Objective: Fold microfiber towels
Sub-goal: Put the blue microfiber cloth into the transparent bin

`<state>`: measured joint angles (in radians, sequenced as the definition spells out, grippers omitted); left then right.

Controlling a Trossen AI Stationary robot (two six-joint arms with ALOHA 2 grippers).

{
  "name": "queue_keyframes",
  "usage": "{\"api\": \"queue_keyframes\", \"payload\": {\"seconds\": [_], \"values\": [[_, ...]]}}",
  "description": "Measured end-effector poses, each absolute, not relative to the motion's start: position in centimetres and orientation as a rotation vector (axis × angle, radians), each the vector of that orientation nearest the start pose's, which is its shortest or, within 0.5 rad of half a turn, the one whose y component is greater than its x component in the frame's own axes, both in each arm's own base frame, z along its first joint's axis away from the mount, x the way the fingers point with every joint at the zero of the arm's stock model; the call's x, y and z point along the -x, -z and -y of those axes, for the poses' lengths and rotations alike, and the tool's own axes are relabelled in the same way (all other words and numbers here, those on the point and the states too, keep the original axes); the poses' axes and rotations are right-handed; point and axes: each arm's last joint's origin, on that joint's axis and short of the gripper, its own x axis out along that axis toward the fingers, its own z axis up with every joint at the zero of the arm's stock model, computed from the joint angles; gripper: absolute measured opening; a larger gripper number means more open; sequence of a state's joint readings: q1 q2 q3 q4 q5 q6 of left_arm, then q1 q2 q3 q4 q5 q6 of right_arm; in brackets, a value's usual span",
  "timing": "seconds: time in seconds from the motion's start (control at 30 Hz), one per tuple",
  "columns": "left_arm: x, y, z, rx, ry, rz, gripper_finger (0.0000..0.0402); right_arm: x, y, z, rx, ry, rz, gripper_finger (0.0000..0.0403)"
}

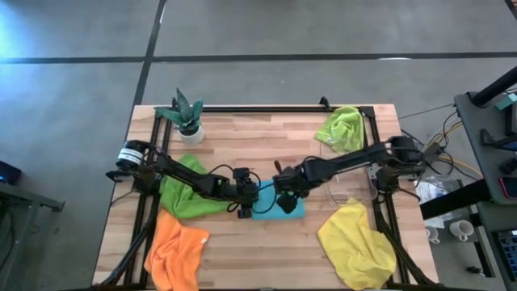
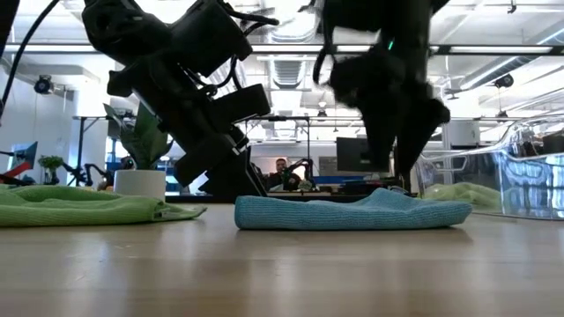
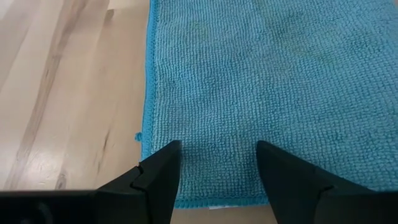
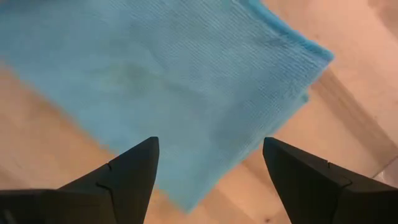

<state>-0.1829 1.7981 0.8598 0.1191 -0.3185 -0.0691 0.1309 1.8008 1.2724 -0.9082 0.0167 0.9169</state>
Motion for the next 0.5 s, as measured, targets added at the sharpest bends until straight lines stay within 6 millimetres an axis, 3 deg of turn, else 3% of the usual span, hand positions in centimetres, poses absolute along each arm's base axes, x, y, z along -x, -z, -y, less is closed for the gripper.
{"api": "queue_keyframes", "payload": {"seconds": [0.2,0.5], "values": [[-33.4,-12.9,5.3,-0.135,-0.156,-0.788,0.0195,-33.1,-17.5,-1.8,-0.709,0.670,-1.376,0.0285],[-33.4,-13.0,5.3,-0.135,-0.156,-0.785,0.0195,-33.0,-15.8,-1.7,-0.748,0.628,-1.475,0.0265]]}}
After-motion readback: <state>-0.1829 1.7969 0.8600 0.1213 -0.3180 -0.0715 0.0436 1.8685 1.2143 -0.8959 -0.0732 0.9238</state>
